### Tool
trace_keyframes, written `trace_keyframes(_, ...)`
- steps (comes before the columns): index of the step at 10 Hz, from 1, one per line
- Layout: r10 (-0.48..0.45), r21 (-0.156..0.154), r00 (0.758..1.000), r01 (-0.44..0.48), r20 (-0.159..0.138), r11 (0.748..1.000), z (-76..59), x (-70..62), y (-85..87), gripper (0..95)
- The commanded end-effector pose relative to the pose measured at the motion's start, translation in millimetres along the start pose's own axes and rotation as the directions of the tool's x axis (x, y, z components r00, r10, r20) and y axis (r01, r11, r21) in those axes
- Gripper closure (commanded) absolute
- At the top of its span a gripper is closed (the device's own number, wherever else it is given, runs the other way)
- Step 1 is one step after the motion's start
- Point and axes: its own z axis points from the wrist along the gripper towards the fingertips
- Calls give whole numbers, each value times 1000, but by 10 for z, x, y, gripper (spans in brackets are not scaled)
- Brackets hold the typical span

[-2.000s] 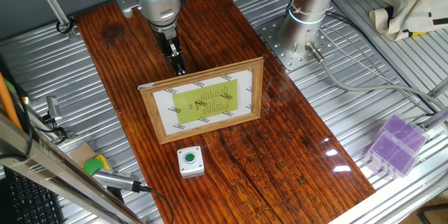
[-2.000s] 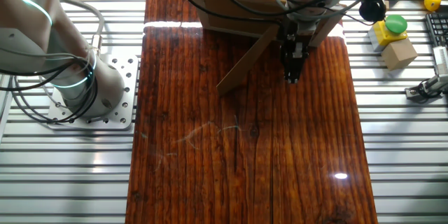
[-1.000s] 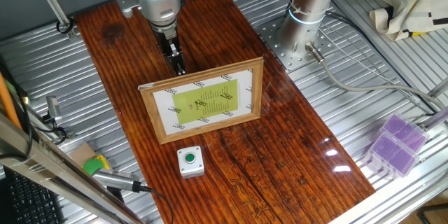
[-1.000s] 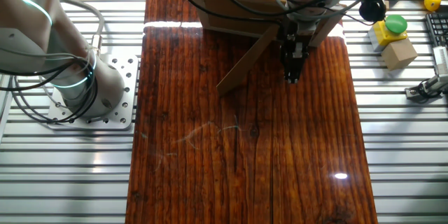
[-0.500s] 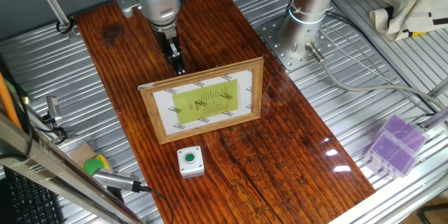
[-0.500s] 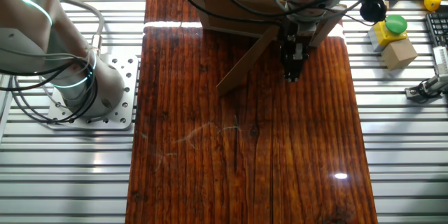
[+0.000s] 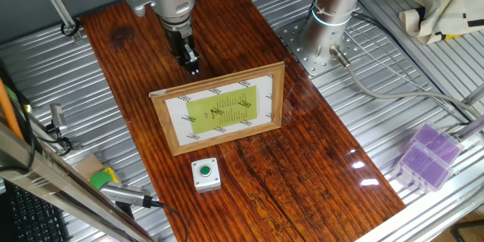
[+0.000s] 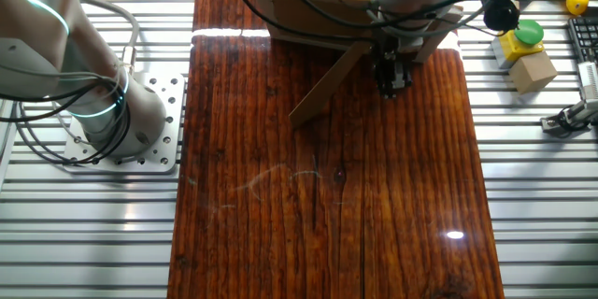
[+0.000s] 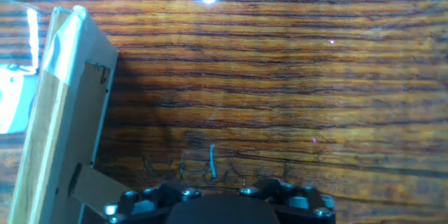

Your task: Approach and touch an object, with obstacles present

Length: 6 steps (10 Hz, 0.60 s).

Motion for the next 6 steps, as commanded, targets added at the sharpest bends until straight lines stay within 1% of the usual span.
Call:
trace_keyframes(1, 7, 4, 1000, -7, 1, 1000, -5, -1, 1, 950)
trace_keyframes(3, -1, 3, 1000, 1, 7, 1000, -7, -1, 2, 950)
trace_keyframes(4, 3, 2, 1000, -3, 5, 1000, -7, -1, 2, 950)
trace_keyframes(6, -22, 4, 1000, 22, 12, 1000, 1, 19, 3, 950)
